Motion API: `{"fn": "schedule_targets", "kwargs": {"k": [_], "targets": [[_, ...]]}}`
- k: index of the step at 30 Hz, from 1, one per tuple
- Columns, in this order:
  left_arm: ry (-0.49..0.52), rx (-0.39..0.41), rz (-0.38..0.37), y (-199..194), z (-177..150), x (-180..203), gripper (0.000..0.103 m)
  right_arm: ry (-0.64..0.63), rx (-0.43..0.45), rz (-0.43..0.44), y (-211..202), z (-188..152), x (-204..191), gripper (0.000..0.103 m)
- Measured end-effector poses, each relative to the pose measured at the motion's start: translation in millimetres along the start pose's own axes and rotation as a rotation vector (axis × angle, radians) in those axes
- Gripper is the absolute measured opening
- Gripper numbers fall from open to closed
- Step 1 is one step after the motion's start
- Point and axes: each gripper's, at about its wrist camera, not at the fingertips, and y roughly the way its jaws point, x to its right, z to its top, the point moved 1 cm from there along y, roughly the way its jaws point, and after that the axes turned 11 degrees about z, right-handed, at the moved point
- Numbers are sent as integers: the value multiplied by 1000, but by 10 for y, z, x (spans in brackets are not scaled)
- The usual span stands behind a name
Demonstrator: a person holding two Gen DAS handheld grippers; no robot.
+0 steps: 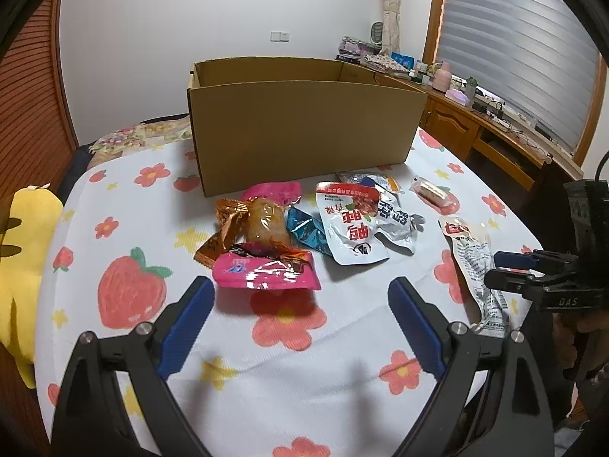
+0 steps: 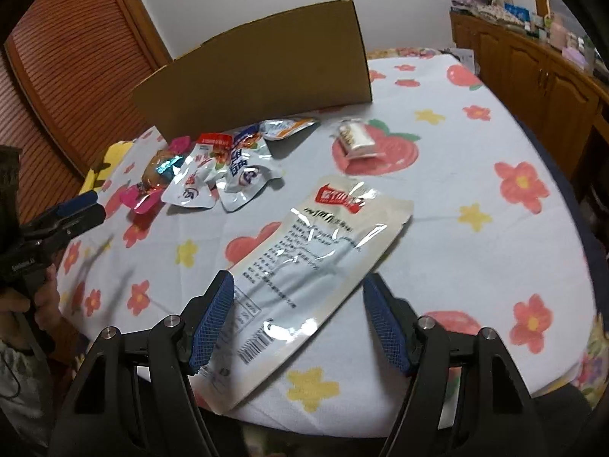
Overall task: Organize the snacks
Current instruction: 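Grasp the white sausage pouch with the right tool while the left tool grasps the pink candy pack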
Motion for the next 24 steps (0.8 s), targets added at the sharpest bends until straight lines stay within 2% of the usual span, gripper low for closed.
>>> {"fn": "schedule_targets", "kwargs": {"k": [5, 9, 20, 24], "targets": [[-38, -1, 3, -69, -78, -5, 93, 18, 3, 31, 70, 91, -2, 76], [-44, 9, 21, -122, -103, 8, 93, 8, 9, 15, 149, 159, -31, 76], [-32, 2, 43, -106, -96, -4, 93, -150, -16, -206, 396, 128, -296, 78], [-16, 2, 53, -83, -93, 18, 93, -160, -24, -239, 446, 125, -321, 79]]}}
